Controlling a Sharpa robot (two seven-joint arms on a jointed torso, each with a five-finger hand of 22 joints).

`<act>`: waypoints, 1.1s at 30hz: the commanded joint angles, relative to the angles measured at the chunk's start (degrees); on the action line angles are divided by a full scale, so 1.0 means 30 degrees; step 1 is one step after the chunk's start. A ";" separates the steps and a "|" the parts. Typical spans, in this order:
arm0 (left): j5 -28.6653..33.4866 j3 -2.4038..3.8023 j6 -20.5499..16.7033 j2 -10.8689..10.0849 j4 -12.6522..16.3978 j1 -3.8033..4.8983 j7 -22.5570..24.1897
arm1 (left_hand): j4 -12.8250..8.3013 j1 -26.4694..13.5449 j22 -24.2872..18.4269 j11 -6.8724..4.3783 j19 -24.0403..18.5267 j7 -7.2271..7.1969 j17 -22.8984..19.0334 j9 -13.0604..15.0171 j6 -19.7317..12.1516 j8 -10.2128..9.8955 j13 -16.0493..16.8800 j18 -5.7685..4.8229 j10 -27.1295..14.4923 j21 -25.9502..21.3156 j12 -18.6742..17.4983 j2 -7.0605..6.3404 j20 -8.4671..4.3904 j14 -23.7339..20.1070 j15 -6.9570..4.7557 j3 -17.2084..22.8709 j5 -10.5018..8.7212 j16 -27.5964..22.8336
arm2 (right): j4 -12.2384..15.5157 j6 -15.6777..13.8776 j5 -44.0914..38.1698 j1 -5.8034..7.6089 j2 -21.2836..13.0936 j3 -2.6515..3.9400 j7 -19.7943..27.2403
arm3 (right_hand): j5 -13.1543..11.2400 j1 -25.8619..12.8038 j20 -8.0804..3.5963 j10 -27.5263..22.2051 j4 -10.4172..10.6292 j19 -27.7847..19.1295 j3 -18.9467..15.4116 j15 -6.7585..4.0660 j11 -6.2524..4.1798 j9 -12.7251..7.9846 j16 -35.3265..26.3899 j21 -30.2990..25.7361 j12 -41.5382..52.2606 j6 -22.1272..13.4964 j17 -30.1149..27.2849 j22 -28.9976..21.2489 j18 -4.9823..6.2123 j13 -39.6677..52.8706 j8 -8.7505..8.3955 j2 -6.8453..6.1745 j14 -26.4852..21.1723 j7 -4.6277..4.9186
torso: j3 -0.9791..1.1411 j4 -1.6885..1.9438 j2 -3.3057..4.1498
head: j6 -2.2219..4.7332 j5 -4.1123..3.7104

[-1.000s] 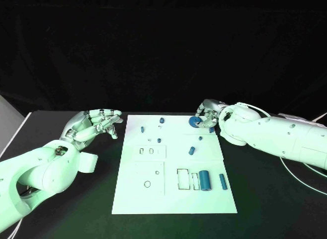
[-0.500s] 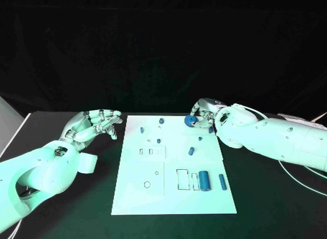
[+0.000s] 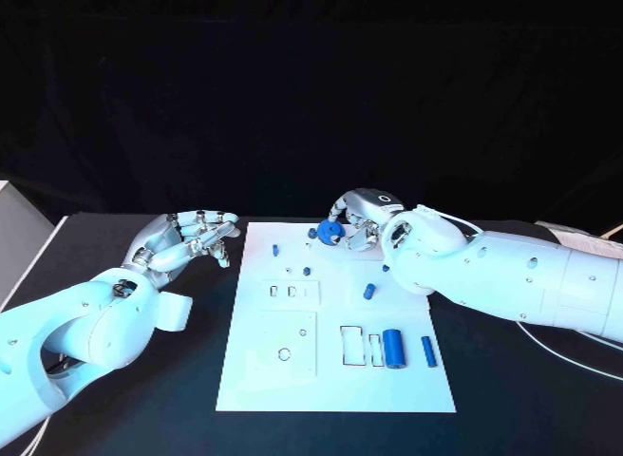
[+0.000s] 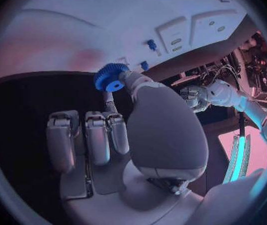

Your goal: Assemble the parts on the task board

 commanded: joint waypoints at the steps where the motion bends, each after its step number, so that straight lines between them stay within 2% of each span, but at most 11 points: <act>1: -0.0049 0.0013 0.0348 0.0065 0.0040 0.0003 0.0122 | -0.0109 -0.0108 0.0019 -0.0013 -0.0122 -0.0018 0.0019 0.0031 -0.0134 0.0064 0.0019 0.0267 -0.0166 0.0067 0.0101 0.0027 0.0000 0.0150 0.0030 -0.0029 0.0053 0.0092 | -0.0210 0.0112 -0.0964 -0.0022 0.0482 -0.0060 0.0082 | -0.0121 -0.0185 -0.0122 0.1993 -0.0020 0.1684 0.0102 -0.0144 -0.0105 0.0117 0.0081 0.0071 0.0040 0.0295 0.5022 0.4337 -0.0244 0.5018 -0.0011 -0.0065 0.2058 -0.0306 | -0.0036 0.0012 0.0003 | -0.0022 0.0039; 6: -0.0049 0.0013 0.0327 0.0062 0.0043 0.0004 0.0073 | -0.0137 -0.0086 0.0045 -0.0014 -0.0148 -0.0020 0.0037 0.0045 -0.0118 0.0083 0.0052 0.0267 -0.0188 0.0111 0.0147 0.0039 0.0004 0.0130 0.0031 -0.0015 0.0053 0.0110 | -0.0550 0.0546 -0.1126 -0.0180 0.1105 -0.0111 -0.0255 | -0.0374 -0.0418 -0.0129 0.1993 0.0018 0.1667 0.0131 -0.0121 -0.0079 0.0068 0.0081 0.0038 0.0040 0.0123 0.5022 0.4299 -0.0235 0.5018 -0.0121 -0.0106 0.2058 -0.0258 | -0.0002 0.0018 0.0046 | 0.0029 0.0132; 10: -0.0049 0.0013 0.0329 0.0041 0.0037 0.0005 0.0049 | -0.0137 -0.0086 0.0045 -0.0014 -0.0148 -0.0020 0.0037 0.0045 -0.0118 0.0083 0.0052 0.0267 -0.0188 0.0111 0.0147 0.0039 0.0004 0.0130 0.0031 -0.0015 0.0053 0.0110 | -0.0728 0.0646 -0.1275 -0.0289 0.1474 -0.0124 -0.0436 | -0.0387 -0.0427 -0.0128 0.1993 0.0017 0.1668 0.0132 -0.0117 -0.0077 0.0065 0.0081 0.0039 0.0040 0.0113 0.5022 0.4301 -0.0235 0.5018 -0.0127 -0.0109 0.2058 -0.0257 | -0.0008 0.0017 0.0047 | 0.0073 0.0148; 15: -0.0049 0.0013 0.0336 0.0052 0.0031 0.0005 0.0041 | -0.0137 -0.0086 0.0045 -0.0014 -0.0148 -0.0020 0.0037 0.0045 -0.0118 0.0083 0.0052 0.0267 -0.0188 0.0111 0.0147 0.0039 0.0004 0.0130 0.0031 -0.0015 0.0053 0.0110 | -0.0870 0.0773 -0.1445 -0.0368 0.1804 -0.0129 -0.0612 | -0.0410 -0.0435 -0.0126 0.1993 0.0010 0.1667 0.0139 -0.0112 -0.0076 0.0063 0.0081 0.0036 0.0040 0.0105 0.5022 0.4298 -0.0234 0.5018 -0.0133 -0.0110 0.2058 -0.0256 | -0.0020 0.0051 0.0041 | -0.0005 0.0219; 18: -0.0049 0.0013 0.0339 0.0065 0.0030 0.0006 0.0036 | -0.0137 -0.0086 0.0045 -0.0014 -0.0148 -0.0020 0.0037 0.0045 -0.0118 0.0083 0.0052 0.0267 -0.0188 0.0111 0.0147 0.0039 0.0004 0.0130 0.0031 -0.0015 0.0053 0.0110 | -0.1029 0.1017 -0.1483 -0.0388 0.1979 -0.0130 -0.0719 | -0.0442 -0.0451 -0.0124 0.1993 0.0011 0.1664 0.0145 -0.0108 -0.0074 0.0062 0.0081 0.0031 0.0040 0.0104 0.5022 0.4291 -0.0233 0.5018 -0.0135 -0.0104 0.2058 -0.0254 | -0.0001 0.0016 0.0027 | -0.0032 0.0242; 24: -0.0049 0.0013 0.0372 0.0070 0.0042 0.0008 0.0012 | -0.0145 -0.0083 0.0058 -0.0013 -0.0161 -0.0018 0.0046 0.0051 -0.0115 0.0089 0.0069 0.0268 -0.0200 0.0133 0.0169 0.0045 0.0005 0.0121 0.0032 -0.0010 0.0052 0.0119 | -0.1525 0.1209 -0.1643 -0.0425 0.2251 -0.0130 -0.0877 | -0.0532 -0.0487 -0.0119 0.1993 0.0000 0.1659 0.0148 -0.0100 -0.0068 0.0057 0.0081 0.0021 0.0040 0.0093 0.5022 0.4280 -0.0230 0.5018 -0.0144 -0.0118 0.2058 -0.0252 | -0.0015 0.0032 0.0050 | -0.0022 0.0272; 27: -0.0049 0.0013 0.0388 0.0072 0.0038 0.0008 0.0000 | -0.0145 -0.0083 0.0058 -0.0013 -0.0161 -0.0018 0.0046 0.0051 -0.0115 0.0089 0.0069 0.0268 -0.0200 0.0133 0.0169 0.0045 0.0005 0.0121 0.0032 -0.0010 0.0052 0.0119 | -0.1756 0.1243 -0.1800 -0.0448 0.2385 -0.0130 -0.0947 | -0.0591 -0.0506 -0.0115 0.1993 -0.0010 0.1662 0.0152 -0.0094 -0.0065 0.0052 0.0081 0.0026 0.0040 0.0075 0.5022 0.4287 -0.0231 0.5018 -0.0156 -0.0127 0.2058 -0.0247 | -0.0015 0.0078 0.0054 | 0.0007 0.0268; 30: -0.0049 0.0013 0.0377 0.0067 0.0056 0.0008 -0.0015 | -0.0145 -0.0083 0.0058 -0.0013 -0.0161 -0.0018 0.0046 0.0051 -0.0115 0.0089 0.0069 0.0268 -0.0200 0.0133 0.0169 0.0045 0.0005 0.0121 0.0032 -0.0010 0.0052 0.0119 | -0.2015 0.1427 -0.1860 -0.0493 0.2578 -0.0129 -0.0955 | -0.0633 -0.0522 -0.0113 0.1993 -0.0016 0.1662 0.0153 -0.0092 -0.0061 0.0050 0.0081 0.0026 0.0040 0.0068 0.5022 0.4287 -0.0231 0.5018 -0.0162 -0.0133 0.2058 -0.0242 | -0.0010 0.0036 0.0043 | 0.0039 0.0315; 33: -0.0049 0.0014 0.0364 0.0048 0.0131 0.0009 0.0006 | -0.0133 -0.0107 0.0071 -0.0005 -0.0174 -0.0007 0.0055 0.0055 -0.0118 0.0092 0.0084 0.0268 -0.0216 0.0155 0.0189 0.0051 0.0008 0.0115 0.0036 -0.0014 0.0052 0.0130 | -0.2268 0.1573 -0.1872 -0.0574 0.2762 -0.0130 -0.0972 | -0.0775 -0.0621 -0.0104 0.1993 -0.0011 0.1660 0.0134 -0.0083 -0.0043 0.0038 0.0081 0.0021 0.0040 0.0032 0.5022 0.4282 -0.0230 0.5018 -0.0188 -0.0157 0.2058 -0.0223 | -0.0054 0.0007 0.0064 | 0.0024 0.0404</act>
